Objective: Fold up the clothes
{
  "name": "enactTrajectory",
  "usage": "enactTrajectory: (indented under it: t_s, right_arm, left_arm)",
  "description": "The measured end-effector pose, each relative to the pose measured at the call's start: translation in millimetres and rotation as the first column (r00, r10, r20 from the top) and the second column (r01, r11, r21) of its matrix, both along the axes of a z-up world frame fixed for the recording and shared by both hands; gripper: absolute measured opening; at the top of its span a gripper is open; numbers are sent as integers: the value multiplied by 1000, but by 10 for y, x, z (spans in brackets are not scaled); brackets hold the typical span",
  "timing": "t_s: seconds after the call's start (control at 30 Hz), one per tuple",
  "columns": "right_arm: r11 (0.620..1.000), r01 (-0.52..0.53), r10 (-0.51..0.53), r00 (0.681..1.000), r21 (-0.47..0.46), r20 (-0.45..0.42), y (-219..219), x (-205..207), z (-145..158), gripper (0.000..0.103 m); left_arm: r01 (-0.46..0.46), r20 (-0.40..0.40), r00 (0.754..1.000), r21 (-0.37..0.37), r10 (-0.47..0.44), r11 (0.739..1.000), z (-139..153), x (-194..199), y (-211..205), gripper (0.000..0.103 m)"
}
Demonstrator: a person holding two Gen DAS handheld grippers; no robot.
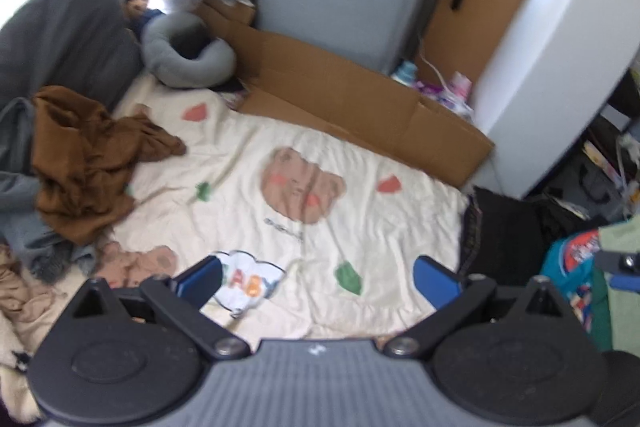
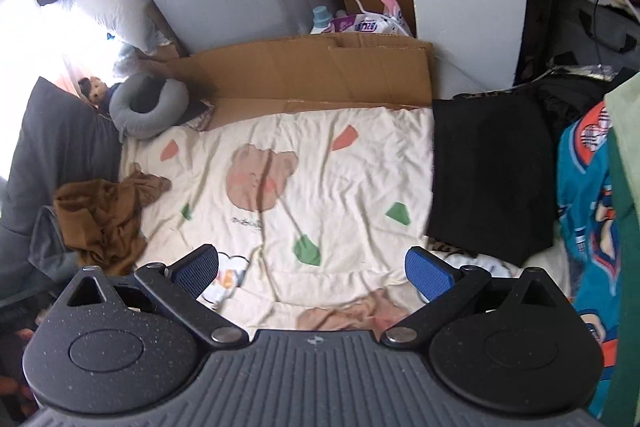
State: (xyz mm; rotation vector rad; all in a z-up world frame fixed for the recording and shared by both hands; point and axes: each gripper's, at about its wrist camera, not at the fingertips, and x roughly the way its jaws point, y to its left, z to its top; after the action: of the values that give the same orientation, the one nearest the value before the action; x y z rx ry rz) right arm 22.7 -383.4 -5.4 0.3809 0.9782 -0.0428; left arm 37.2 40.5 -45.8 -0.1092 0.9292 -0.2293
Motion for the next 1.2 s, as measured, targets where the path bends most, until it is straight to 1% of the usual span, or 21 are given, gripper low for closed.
enactTrajectory:
  t_s: [0.1, 0.2, 0.3, 0.37, 0.5, 0.7, 0.83, 0.87, 1.0, 1.13, 1.2]
  right_arm:
    - [1000, 16, -16, 1000, -23, -1, -7, -70, -13, 102]
    - [998, 54, -52, 997, -40, 48, 0, -125, 5, 102]
    - [997, 51, -47, 997, -66, 57, 11, -130, 1, 102]
    - [998, 38, -36, 999, -57, 34, -11, -123, -56, 102]
    - [999, 25, -25, 1000, -43, 1, -77, -131, -147, 102]
    - [998, 26, -27, 999, -61, -21, -179, -227, -209, 102]
    - [993, -8, 2, 999, -118, -51, -158, -246, -227, 102]
    - [993, -12, 6, 998, -122, -56, -159, -243, -233, 102]
    - [991, -25, 16, 998, -131, -68, -176, -238, -239, 102]
    - [988, -50, 39, 996, -148, -77, -167, -236, -242, 102]
    - [987, -66, 55, 995, -147, -80, -167, -233, -249, 102]
  left_arm:
    - [1, -18, 1000, 26, -1, 1000, -39, -76, 0, 103]
    - [14, 6, 1000, 67, -14, 998, -42, -139, -30, 103]
    - [2, 12, 1000, 111, -4, 994, -68, -124, -16, 103]
    - [2, 2, 1000, 105, -3, 995, -100, -104, 38, 102]
    - [-68, -8, 998, 46, 68, 997, -142, -95, 230, 102]
    - [-96, 0, 995, 63, 96, 993, -147, -136, 265, 101]
    - [-116, -22, 993, 56, 117, 992, -182, -115, 313, 97]
    - [-118, -26, 992, 59, 119, 991, -190, -105, 319, 95]
    - [-120, -13, 992, 112, 123, 986, -186, -105, 313, 95]
    - [-143, -22, 989, 122, 147, 982, -193, -94, 388, 93]
    - [-157, -20, 987, 143, 162, 977, -197, -87, 402, 92]
